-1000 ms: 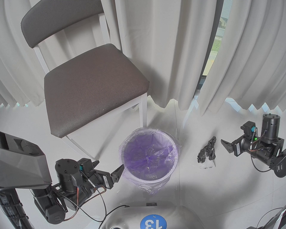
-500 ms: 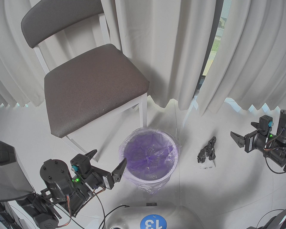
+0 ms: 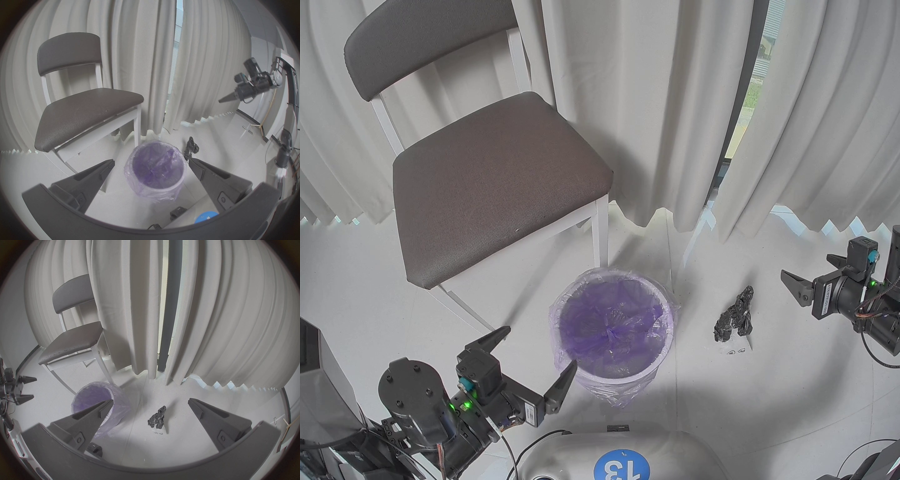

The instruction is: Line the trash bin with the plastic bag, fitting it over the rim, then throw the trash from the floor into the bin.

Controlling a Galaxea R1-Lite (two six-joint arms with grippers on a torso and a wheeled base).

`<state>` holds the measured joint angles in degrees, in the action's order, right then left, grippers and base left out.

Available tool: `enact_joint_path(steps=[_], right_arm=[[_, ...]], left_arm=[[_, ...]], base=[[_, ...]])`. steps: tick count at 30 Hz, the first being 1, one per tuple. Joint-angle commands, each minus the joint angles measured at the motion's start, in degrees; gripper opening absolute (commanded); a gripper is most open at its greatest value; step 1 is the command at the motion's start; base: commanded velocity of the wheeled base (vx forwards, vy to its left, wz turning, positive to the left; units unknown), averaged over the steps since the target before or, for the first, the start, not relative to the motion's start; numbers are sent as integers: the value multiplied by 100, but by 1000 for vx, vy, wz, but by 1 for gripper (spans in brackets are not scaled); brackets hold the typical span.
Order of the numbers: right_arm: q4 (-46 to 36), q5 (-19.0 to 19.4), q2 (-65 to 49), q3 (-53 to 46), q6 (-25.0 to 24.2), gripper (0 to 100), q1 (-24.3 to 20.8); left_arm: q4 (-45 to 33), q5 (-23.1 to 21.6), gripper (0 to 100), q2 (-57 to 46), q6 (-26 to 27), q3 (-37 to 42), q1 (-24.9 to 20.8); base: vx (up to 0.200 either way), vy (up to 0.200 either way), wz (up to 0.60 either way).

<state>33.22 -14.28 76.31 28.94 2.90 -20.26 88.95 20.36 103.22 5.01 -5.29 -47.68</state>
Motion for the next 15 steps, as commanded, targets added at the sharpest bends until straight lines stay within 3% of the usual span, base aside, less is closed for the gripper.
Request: enact_joint_path(steps=[1, 15], right_arm=[[-26, -14, 6, 59, 9, 100, -13], [-17, 39, 200, 15, -9, 100, -39]], left_arm=[[105, 3, 100, 84, 0, 54, -40], [105, 3, 100, 41, 0, -77, 153]], base=[[0, 0, 0], [0, 0, 0]])
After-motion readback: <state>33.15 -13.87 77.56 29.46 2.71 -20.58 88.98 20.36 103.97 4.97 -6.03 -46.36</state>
